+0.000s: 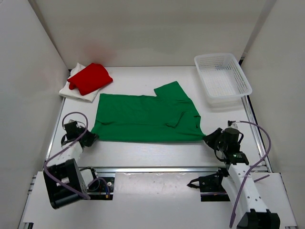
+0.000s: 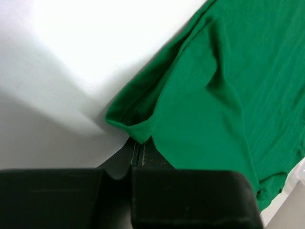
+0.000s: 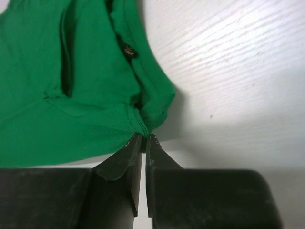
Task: Fold and stack the t-shirts
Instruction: Fold the flattened tshirt in 1/3 of the way
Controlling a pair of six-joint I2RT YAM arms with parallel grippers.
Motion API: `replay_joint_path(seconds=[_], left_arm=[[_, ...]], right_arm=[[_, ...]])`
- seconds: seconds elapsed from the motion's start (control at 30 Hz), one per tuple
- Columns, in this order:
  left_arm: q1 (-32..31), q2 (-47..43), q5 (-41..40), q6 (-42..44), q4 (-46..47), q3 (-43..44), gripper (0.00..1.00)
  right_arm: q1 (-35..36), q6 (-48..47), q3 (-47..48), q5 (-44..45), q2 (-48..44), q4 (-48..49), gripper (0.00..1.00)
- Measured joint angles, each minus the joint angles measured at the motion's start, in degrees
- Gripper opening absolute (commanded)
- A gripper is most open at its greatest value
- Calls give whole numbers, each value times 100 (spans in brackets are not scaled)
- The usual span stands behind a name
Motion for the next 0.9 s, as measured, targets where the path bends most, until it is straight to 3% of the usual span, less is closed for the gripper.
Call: replay_joint_path(seconds=[0.07, 0.1, 0.13, 0.17, 0.23, 0.3, 0.37, 0.43, 0.47, 0.5, 0.53, 0.63, 0.73, 0.8, 0.9], left_arm=[[85, -310, 74, 175, -249, -184, 27], [129, -452, 146, 225, -361, -295, 46], [186, -573, 302, 269, -407, -352, 59], [225, -699, 433, 328, -431, -350, 64], [271, -894, 518, 479, -603, -304, 71], [208, -1001, 455, 595, -940, -151, 70], [-15, -1060, 282, 713, -1290, 98, 50], [-308, -1119, 184, 839, -1388, 352, 36], [-485, -1172, 192, 870, -1300, 422, 26], [-693, -1209, 214, 874, -1132, 446, 23], [-933, -1209, 243, 848, -966, 455, 22], [-2433, -898, -98, 684, -564, 540, 16], [-3934, -227, -293, 568, -111, 811, 13], [-4271, 170, -271, 509, 247, 894, 15], [-4382, 634, -269, 459, 662, 916, 16]], right_arm=[[31, 184, -2, 4, -363, -348, 4], [37, 271, -4, 44, -546, -496, 21], [63, 382, -4, 96, -710, -629, 30], [83, 442, -7, 144, -859, -737, 41], [105, 501, -7, 232, -1003, -822, 46], [107, 437, 22, 240, -931, -907, 46], [107, 295, 157, 238, -758, -1034, 43], [142, 61, 463, 208, -411, -1047, 14], [236, -63, 636, 186, -157, -975, 9], [413, -138, 820, 166, 157, -835, 0], [678, -208, 973, 133, 483, -634, 0], [1738, -363, 1416, 199, 1753, -76, 0], [2483, -542, 1849, 83, 3073, 531, 17], [2623, -610, 2002, 13, 3633, 892, 30], [2621, -675, 2122, -111, 4212, 1423, 34]])
